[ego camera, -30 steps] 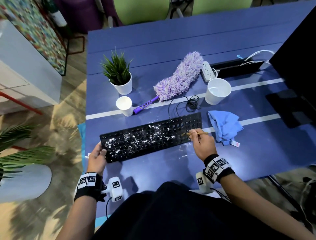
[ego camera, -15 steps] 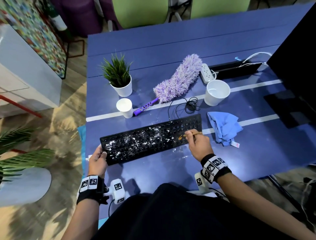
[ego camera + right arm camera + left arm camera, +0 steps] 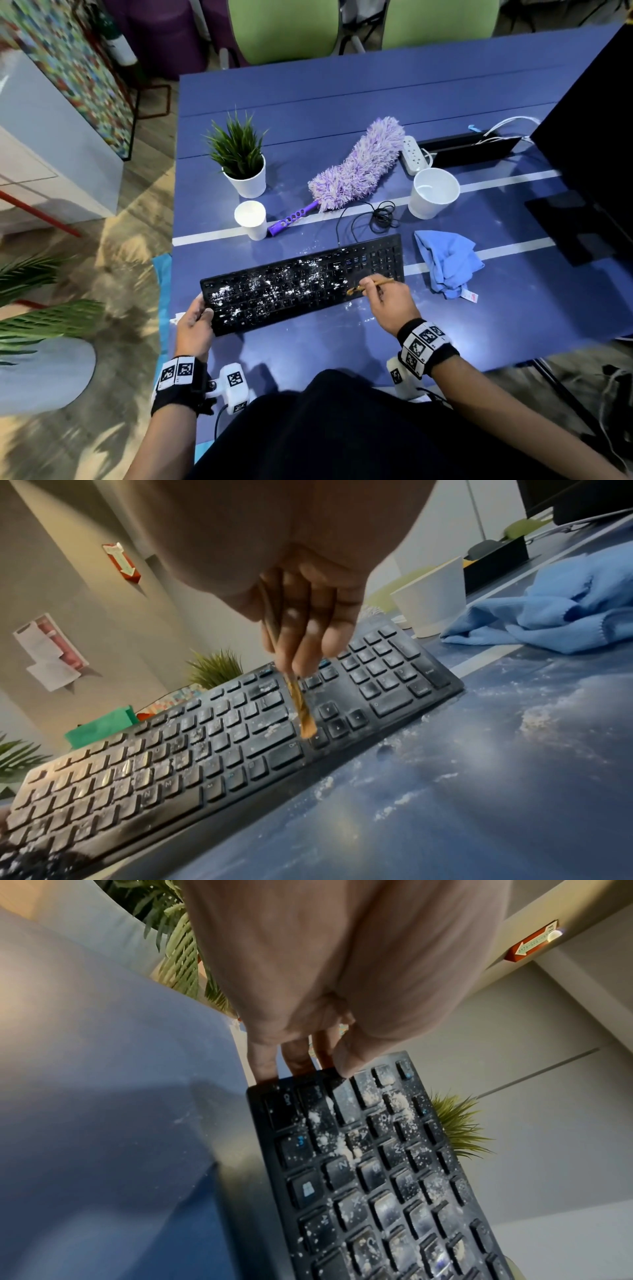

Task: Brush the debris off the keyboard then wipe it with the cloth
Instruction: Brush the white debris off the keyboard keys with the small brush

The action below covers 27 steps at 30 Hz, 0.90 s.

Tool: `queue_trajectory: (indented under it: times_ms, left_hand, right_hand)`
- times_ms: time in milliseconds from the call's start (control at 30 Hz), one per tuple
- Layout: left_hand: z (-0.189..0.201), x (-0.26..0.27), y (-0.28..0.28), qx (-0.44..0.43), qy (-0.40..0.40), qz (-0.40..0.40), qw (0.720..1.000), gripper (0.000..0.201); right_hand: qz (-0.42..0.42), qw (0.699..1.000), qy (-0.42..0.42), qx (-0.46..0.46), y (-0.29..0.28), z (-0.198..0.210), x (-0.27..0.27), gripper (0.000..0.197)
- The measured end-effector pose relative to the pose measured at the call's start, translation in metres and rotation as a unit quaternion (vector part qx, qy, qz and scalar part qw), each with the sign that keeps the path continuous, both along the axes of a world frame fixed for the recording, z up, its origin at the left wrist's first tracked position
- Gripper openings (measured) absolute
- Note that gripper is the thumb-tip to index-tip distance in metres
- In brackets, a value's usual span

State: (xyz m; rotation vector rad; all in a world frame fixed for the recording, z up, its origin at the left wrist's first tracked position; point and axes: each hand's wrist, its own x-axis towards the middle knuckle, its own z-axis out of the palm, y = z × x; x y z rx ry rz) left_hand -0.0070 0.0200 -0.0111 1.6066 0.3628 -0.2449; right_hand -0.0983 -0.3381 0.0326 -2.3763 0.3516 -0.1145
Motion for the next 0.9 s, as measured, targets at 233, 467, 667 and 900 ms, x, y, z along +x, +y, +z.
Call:
queue_trajectory:
  times_ms: [233,467,667,900]
  left_hand:
    - [0.002,-0.003,-0.001,-0.012,-0.003,0.002,1.000,0.048]
    - [-0.001,-0.004,-0.001,-0.007,-0.002,0.008,1.000,0.048]
    - [-0.004,-0.004,0.001,-0.010,-0.003,0.009,1.000,0.048]
    - [-0.010,-0.001,0.010,0.010,-0.005,-0.010,1.000,0.053]
  right_hand:
    - [0.003,1.000,0.017,-0.001,0.000,-0.002,0.002,0.041]
    - [-0.049,0.999,0.015,-0.007,-0.005,-0.002,0.009,0.033]
    - [-0.042,0.998,-0.015,0.034,0.005,0.001,0.011,0.029]
    - [-0.046,0.994,-0.102,-0.001,0.009,0.007,0.006,0.036]
